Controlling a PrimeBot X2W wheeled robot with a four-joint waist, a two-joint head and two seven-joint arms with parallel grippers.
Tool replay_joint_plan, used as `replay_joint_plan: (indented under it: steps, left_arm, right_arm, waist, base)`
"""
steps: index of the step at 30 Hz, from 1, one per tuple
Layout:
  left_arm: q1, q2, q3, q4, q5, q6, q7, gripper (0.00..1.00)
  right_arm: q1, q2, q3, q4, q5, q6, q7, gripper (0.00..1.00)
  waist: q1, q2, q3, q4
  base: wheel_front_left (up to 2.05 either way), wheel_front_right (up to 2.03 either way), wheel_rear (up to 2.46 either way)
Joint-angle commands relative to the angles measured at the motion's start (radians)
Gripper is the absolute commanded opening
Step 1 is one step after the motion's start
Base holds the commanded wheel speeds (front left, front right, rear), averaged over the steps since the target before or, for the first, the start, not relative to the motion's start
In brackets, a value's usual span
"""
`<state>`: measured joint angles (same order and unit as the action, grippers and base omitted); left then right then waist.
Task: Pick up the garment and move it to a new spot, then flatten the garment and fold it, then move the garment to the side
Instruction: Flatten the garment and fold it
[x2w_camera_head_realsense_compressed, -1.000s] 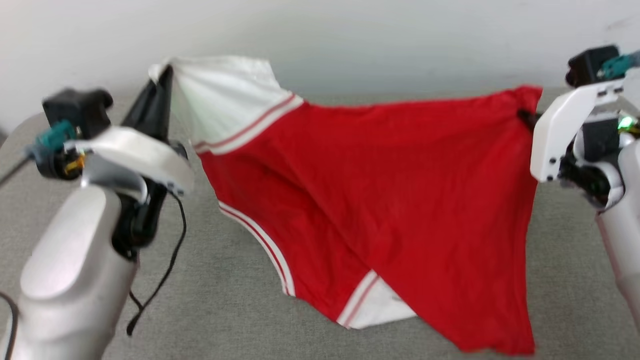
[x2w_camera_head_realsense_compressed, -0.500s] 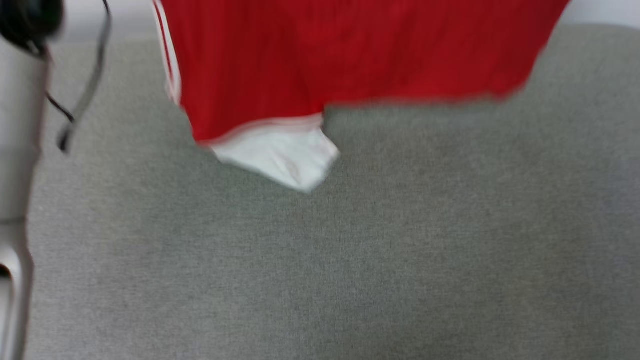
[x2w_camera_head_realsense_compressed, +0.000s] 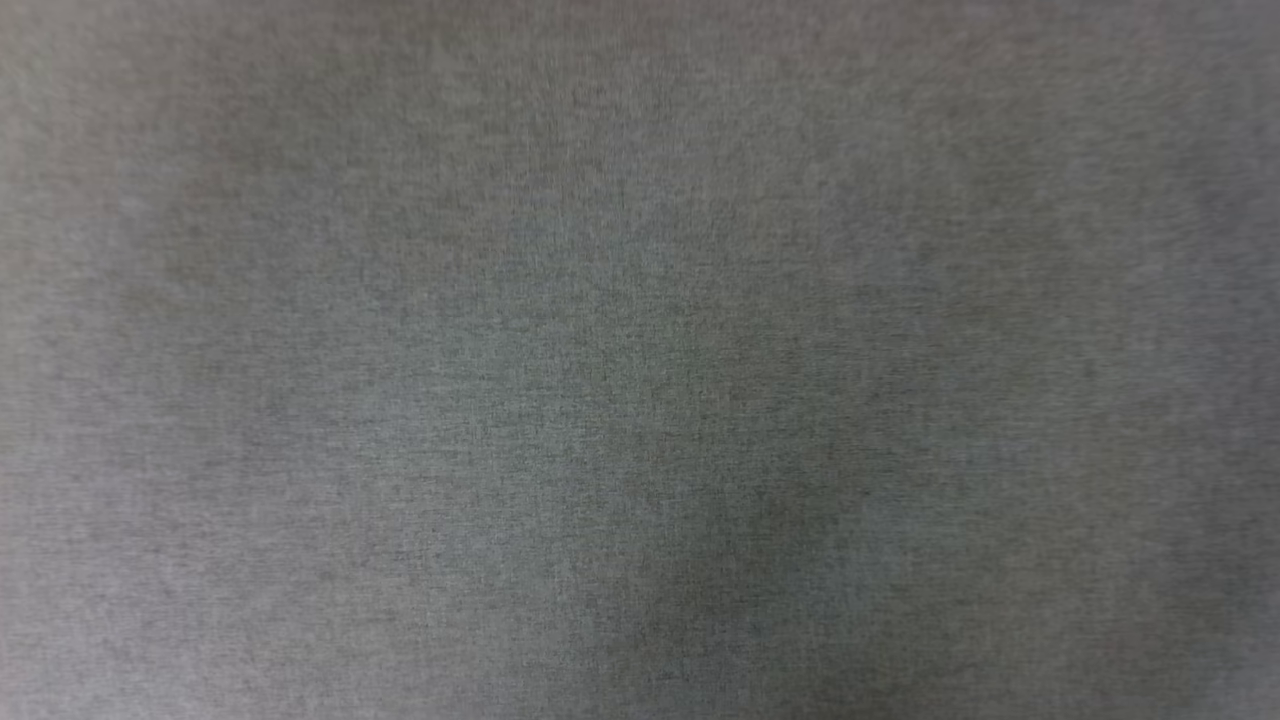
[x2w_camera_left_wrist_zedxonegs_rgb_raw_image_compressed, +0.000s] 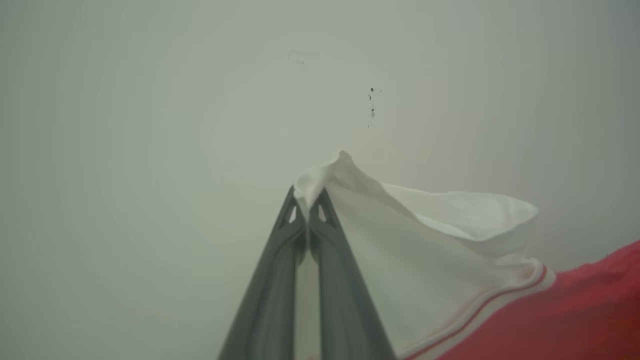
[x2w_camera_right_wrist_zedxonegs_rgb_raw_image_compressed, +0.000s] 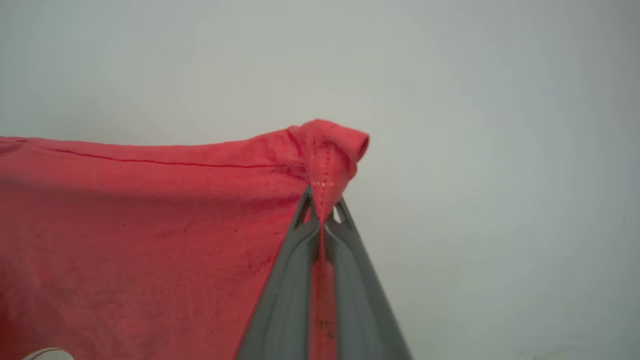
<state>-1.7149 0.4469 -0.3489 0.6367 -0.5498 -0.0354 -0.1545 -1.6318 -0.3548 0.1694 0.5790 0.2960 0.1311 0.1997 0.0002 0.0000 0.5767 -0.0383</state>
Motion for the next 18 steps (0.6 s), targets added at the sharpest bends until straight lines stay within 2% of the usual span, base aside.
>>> replay_joint_plan:
  steps: [1,6,11,18]
  left_arm:
    - [-0.011,-0.005,0.001,0.015,-0.004,-0.004,-0.011,0.00]
    - [0.015,-0.022,-0.004,0.081,-0.018,-0.024,-0.044,0.00]
    - [0.055,-0.035,-0.006,0.130,-0.036,-0.041,-0.066,0.00]
    - [0.202,-0.065,-0.007,0.204,-0.066,-0.068,-0.100,0.00]
  right_arm:
    - [-0.016,0.010,0.008,0.011,-0.005,-0.001,-0.009,0.00]
    - [-0.031,0.034,0.057,0.071,0.015,-0.001,-0.036,0.00]
    - [0.000,0.048,0.095,0.126,0.036,-0.001,-0.062,0.00]
    - [0.123,0.062,0.175,0.216,0.091,-0.001,-0.109,0.00]
  waist:
    - [-0.0002,0.0000,0.062,0.010]
    - [-0.0002,0.0000,0.114,0.017]
    - [-0.0002,0.0000,0.116,0.020]
    - [-0.0002,0.0000,0.037,0.028]
  base:
    - [0.00,0.00,0.00]
    - [0.00,0.00,0.00]
    - [0.00,0.00,0.00]
    - [0.00,0.00,0.00]
